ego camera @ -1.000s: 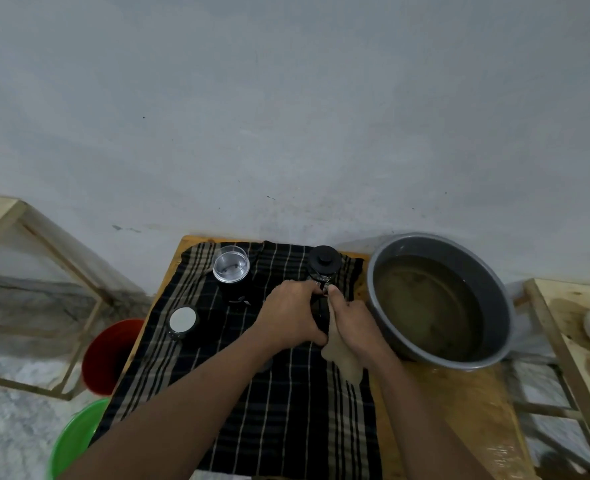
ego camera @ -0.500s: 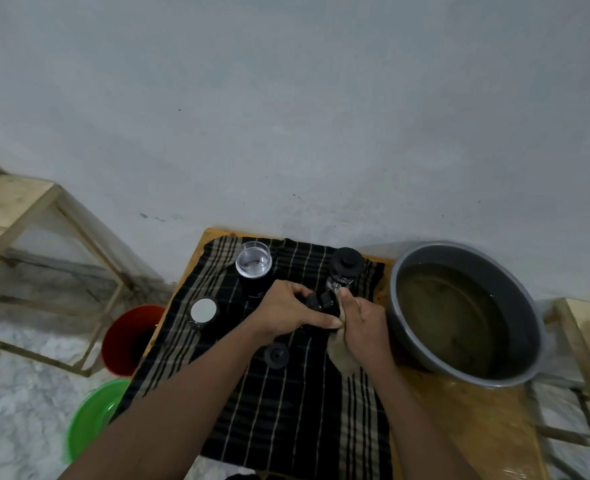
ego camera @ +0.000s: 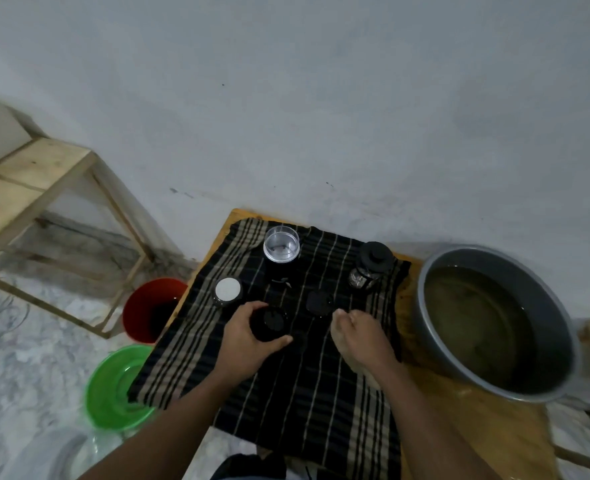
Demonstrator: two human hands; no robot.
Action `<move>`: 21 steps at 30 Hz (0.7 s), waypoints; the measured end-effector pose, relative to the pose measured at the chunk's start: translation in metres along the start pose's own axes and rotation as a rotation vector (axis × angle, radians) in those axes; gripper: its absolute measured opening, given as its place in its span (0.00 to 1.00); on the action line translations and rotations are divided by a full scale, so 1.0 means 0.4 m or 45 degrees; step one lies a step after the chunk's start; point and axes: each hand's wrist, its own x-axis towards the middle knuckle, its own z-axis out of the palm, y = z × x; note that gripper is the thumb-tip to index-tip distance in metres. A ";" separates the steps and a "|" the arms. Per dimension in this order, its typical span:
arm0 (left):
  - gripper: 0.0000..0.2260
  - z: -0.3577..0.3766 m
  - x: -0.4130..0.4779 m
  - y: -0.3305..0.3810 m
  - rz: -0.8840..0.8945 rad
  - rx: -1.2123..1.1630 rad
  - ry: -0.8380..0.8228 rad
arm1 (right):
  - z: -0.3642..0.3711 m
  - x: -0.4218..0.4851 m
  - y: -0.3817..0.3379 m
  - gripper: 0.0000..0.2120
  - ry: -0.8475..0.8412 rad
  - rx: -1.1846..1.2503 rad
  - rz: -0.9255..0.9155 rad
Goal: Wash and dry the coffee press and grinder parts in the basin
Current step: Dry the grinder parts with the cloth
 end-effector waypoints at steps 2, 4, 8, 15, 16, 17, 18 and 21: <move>0.34 0.015 -0.008 -0.008 -0.024 0.051 0.015 | 0.024 -0.003 0.027 0.21 -0.018 -0.048 0.080; 0.35 0.026 -0.007 -0.010 -0.059 0.096 0.072 | 0.038 -0.012 0.037 0.17 -0.039 -0.034 0.115; 0.34 0.039 -0.002 -0.027 -0.117 0.080 0.119 | 0.053 -0.025 0.052 0.14 -0.057 -0.014 0.140; 0.35 0.039 0.020 -0.049 -0.149 0.168 0.132 | 0.056 -0.028 0.058 0.14 -0.059 0.018 0.153; 0.35 0.038 0.021 -0.050 -0.158 0.160 0.124 | 0.057 -0.028 0.059 0.14 -0.062 0.019 0.160; 0.35 0.037 0.023 -0.050 -0.161 0.126 0.130 | 0.057 -0.028 0.060 0.14 -0.059 0.019 0.161; 0.35 0.037 0.024 -0.048 -0.159 0.076 0.150 | 0.057 -0.028 0.062 0.14 -0.055 0.020 0.160; 0.34 0.032 0.022 -0.030 -0.146 -0.026 0.209 | 0.057 -0.025 0.067 0.14 -0.058 0.024 0.167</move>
